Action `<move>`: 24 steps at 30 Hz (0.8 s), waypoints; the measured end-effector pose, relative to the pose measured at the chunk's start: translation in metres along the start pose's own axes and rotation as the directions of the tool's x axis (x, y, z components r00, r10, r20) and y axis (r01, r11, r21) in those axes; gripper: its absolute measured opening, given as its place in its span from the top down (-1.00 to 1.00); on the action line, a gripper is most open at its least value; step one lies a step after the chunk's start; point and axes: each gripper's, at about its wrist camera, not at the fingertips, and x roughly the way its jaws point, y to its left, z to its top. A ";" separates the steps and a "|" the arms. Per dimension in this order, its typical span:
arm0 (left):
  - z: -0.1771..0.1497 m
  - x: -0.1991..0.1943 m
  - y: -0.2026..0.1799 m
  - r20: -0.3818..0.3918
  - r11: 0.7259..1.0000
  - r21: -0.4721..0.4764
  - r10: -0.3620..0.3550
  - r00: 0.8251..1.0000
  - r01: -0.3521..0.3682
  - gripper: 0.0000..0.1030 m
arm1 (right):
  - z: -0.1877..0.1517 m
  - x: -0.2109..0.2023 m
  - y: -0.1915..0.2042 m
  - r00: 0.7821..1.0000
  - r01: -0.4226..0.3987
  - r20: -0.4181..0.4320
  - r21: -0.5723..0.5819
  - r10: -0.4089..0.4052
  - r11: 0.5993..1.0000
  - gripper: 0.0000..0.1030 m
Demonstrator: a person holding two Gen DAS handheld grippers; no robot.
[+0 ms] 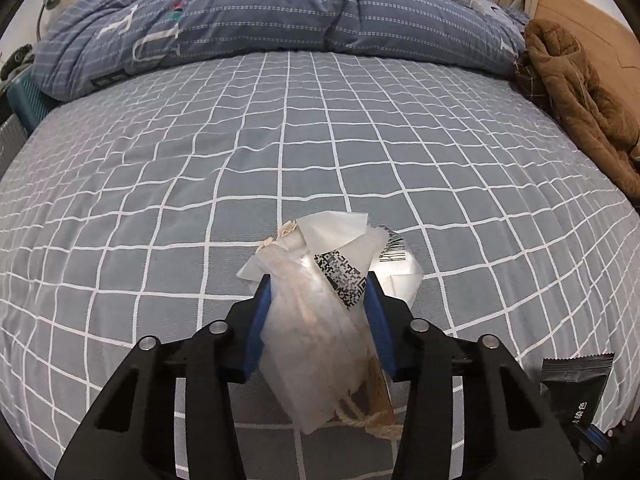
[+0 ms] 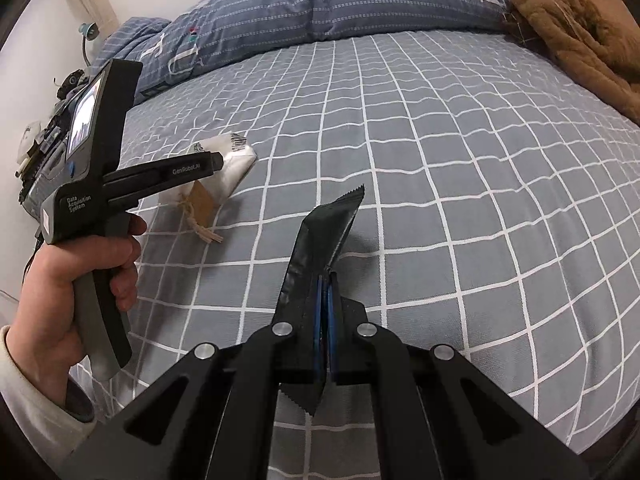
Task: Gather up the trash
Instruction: 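Lift the clear bag and black wrapper and carry them over the bin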
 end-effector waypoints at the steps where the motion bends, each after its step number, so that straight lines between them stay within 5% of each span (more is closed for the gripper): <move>1: -0.001 -0.002 0.000 0.000 1.000 -0.002 -0.004 1.000 0.004 0.20 | 0.001 -0.003 0.003 1.000 -0.002 0.004 -0.005 0.002 1.000 0.95; 13: -0.025 -0.047 0.015 0.012 0.999 -0.013 -0.032 0.999 0.033 0.25 | 0.004 -0.021 0.033 0.999 0.035 0.028 -0.068 -0.033 0.997 0.95; 24: -0.082 -0.108 0.065 0.025 1.000 -0.030 0.006 1.000 -0.005 0.25 | -0.001 -0.023 0.075 0.998 0.040 0.047 -0.133 -0.034 0.990 0.95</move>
